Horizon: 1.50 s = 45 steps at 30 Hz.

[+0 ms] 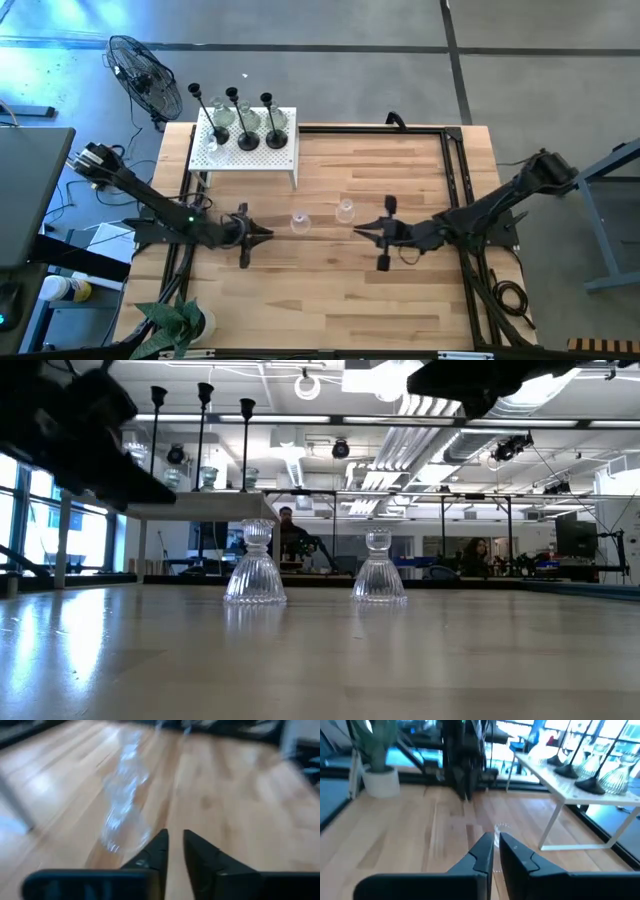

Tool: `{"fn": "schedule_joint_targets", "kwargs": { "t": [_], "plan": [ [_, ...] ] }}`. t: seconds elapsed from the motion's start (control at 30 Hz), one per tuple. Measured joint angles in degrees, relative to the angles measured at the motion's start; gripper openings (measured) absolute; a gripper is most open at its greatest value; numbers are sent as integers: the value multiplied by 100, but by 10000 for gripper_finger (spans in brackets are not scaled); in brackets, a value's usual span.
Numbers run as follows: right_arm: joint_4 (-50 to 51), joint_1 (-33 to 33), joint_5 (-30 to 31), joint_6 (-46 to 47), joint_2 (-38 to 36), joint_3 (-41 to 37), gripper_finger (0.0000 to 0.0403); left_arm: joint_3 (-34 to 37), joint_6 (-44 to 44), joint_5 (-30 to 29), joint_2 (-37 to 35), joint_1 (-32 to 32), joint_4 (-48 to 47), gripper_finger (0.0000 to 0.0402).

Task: Pick & Place candle stick holders
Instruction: Put the bottom transparent glass candle holder on the shelf aligned with the other transparent glass candle holder

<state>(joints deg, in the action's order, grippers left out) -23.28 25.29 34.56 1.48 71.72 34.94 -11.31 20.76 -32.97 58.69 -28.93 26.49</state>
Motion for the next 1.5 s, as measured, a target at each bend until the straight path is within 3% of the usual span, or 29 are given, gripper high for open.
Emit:
{"fn": "schedule_joint_targets", "kwargs": {
  "t": [0.17, 0.37, 0.53, 0.77, 1.07, 1.3, 1.5],
  "plan": [
    [-234, 157, 158, -31, -353, -302, 3, -111, 379, -573, 1245, 4, 482, 134],
    [-275, 224, 225, -76, -369, -317, 5, -619, -29, -940, 2279, 85, 1316, 222],
    [-322, 252, 215, -143, -369, -317, 2, -869, 422, -411, 2587, 697, 1253, 264],
    [-356, 252, 147, -181, -369, -315, 2, -874, 612, 270, 2752, 1438, 1584, 275],
    [-370, 252, 147, -251, -365, -315, 2, -882, 27, 444, 2789, 1670, 2084, 276],
    [-451, 252, 146, -344, -365, -315, 2, -1099, -617, 419, 2870, 1718, 2043, 276],
    [-477, 252, 143, -346, -363, -313, 2, -1352, -643, 766, 3300, 2120, 1891, 276]
  ]
}}
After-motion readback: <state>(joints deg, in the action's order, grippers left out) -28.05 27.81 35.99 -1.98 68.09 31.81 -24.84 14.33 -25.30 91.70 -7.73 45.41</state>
